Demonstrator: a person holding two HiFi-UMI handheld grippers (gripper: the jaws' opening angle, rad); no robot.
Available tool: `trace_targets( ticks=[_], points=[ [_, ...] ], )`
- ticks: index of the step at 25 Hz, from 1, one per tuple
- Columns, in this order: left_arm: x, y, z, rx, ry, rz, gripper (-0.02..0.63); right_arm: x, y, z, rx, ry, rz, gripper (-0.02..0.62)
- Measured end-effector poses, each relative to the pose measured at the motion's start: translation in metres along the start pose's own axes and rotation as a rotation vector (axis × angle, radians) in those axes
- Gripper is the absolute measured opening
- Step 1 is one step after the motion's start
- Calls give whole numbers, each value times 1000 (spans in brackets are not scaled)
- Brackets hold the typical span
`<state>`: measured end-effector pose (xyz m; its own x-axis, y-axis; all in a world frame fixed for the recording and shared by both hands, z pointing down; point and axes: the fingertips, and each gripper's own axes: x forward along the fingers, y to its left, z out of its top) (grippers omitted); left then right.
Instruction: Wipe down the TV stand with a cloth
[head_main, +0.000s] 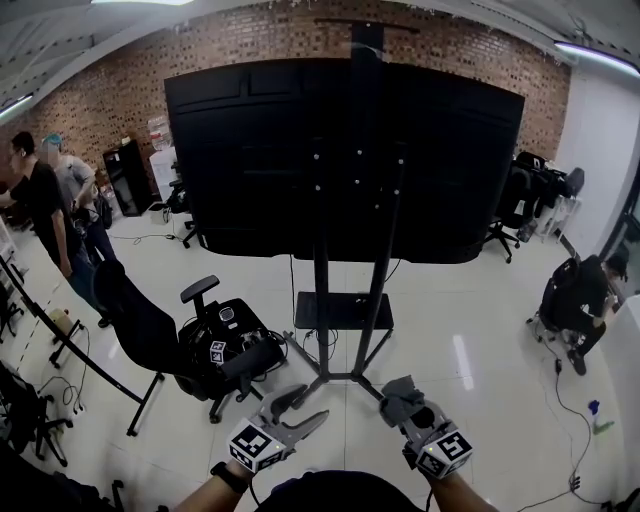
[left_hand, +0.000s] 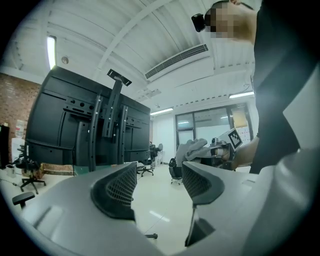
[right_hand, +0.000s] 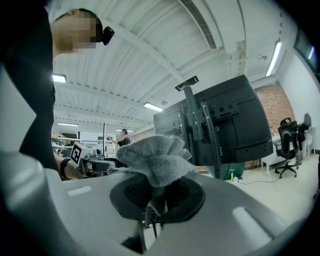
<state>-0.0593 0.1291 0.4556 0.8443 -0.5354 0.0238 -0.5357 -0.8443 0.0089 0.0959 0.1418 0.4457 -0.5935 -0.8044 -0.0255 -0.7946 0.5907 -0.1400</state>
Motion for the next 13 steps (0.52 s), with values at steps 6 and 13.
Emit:
trace_targets(
  ticks=[6,13],
  points=[
    [1,-14,-1,6,22,11,307,-9,-1,0,18,-7,32,25],
    [5,-22,0,0,11,29,305,-18,-3,-7,14,4,43,25]
  ],
)
